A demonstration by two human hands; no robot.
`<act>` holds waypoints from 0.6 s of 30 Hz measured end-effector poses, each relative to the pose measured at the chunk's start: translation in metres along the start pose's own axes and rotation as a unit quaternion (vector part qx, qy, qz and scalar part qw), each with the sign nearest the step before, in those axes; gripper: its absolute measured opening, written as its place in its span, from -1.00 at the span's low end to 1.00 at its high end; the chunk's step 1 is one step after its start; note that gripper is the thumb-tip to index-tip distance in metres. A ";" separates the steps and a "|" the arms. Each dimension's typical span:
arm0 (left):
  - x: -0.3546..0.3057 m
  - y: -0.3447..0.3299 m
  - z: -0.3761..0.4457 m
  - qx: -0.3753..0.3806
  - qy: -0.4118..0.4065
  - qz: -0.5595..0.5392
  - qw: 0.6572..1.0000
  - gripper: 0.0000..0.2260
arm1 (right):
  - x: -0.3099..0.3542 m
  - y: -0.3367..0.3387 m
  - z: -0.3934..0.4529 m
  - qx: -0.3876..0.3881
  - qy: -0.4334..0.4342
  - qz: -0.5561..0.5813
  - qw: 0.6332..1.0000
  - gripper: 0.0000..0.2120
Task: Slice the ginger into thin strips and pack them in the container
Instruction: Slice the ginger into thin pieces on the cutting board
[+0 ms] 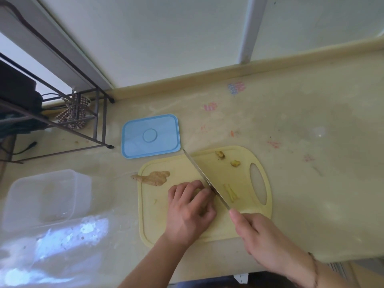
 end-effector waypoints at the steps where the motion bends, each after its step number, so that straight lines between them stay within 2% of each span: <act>1: 0.000 0.000 0.000 -0.001 0.002 -0.002 1.000 -0.83 | -0.004 0.000 -0.004 0.002 -0.010 0.003 1.000 -0.43; 8: 0.002 -0.002 -0.002 0.004 0.012 -0.002 1.000 -0.85 | -0.015 0.003 -0.029 0.011 -0.042 -0.027 0.999 -0.36; 13: 0.001 -0.002 -0.001 0.003 0.007 0.000 1.000 -0.86 | -0.021 0.002 -0.026 -0.001 -0.043 -0.040 0.998 -0.14; 18: 0.000 -0.001 0.000 0.001 0.000 -0.002 1.000 -0.84 | -0.006 -0.003 -0.006 0.000 -0.020 -0.020 1.000 -0.42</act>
Point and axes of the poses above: each hand's wrist, its own z-axis towards the middle knuckle, its own y-axis out of the back of the hand, x = y × z, the point moved 8 cm from there along z, towards the middle knuckle, and after that the axes turned 7 degrees about -y, right-handed, at the moved point
